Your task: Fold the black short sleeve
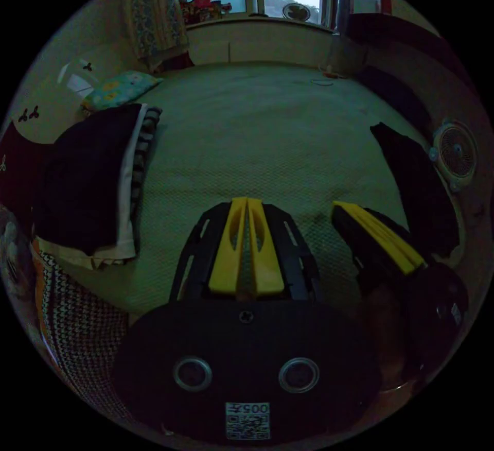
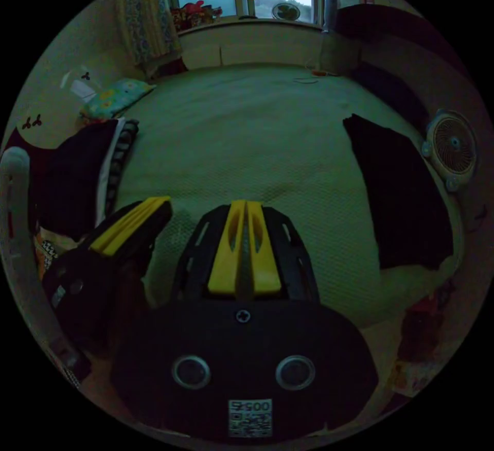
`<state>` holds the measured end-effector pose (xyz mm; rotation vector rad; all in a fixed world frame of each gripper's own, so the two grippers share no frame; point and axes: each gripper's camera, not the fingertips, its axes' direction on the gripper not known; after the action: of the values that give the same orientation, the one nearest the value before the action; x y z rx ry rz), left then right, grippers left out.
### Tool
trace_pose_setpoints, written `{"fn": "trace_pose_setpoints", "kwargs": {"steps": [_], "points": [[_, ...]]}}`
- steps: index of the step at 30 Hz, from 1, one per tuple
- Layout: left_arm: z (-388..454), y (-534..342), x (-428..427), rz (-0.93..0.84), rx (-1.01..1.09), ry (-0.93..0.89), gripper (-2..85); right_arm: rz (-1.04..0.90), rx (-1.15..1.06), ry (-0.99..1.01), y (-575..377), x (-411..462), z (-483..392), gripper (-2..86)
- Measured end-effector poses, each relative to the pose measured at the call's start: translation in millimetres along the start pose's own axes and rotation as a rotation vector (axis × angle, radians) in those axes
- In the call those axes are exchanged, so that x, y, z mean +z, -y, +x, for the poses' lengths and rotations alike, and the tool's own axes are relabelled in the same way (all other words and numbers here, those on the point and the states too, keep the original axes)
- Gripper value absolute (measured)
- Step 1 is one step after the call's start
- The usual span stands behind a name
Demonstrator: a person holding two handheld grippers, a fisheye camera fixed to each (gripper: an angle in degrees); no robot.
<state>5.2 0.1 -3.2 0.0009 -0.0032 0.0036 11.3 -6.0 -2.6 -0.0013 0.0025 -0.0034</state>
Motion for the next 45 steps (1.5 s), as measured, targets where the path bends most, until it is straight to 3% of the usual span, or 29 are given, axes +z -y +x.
{"fn": "trace_pose_setpoints", "kwargs": {"steps": [18, 29, 36, 41, 45], "points": [[142.4, 8.7, -64.9, 0.006, 0.058, -0.034, 1.0, 0.048, 0.035, -0.064, 83.7, -27.1, 124.4, 7.4], [290.7, 31.3, -89.6, -0.008, 0.283, -0.29, 10.7, 0.083, 0.05, -0.161, 180.1, -42.7, 230.7, 9.9], [363.9, 36.3, -65.8, -0.123, 0.359, -0.369, 12.4, -0.086, -0.069, -0.173, 258.5, 29.0, 258.1, 11.8], [378.5, 41.4, -57.9, -0.139, 0.35, -0.462, 8.5, -0.235, -0.09, -0.213, 282.4, 88.6, 255.4, 11.6], [384.9, 37.9, -59.8, -0.094, 0.397, -0.423, 5.3, -0.194, -0.119, -0.253, 289.9, 99.6, 243.3, 9.8]]}}
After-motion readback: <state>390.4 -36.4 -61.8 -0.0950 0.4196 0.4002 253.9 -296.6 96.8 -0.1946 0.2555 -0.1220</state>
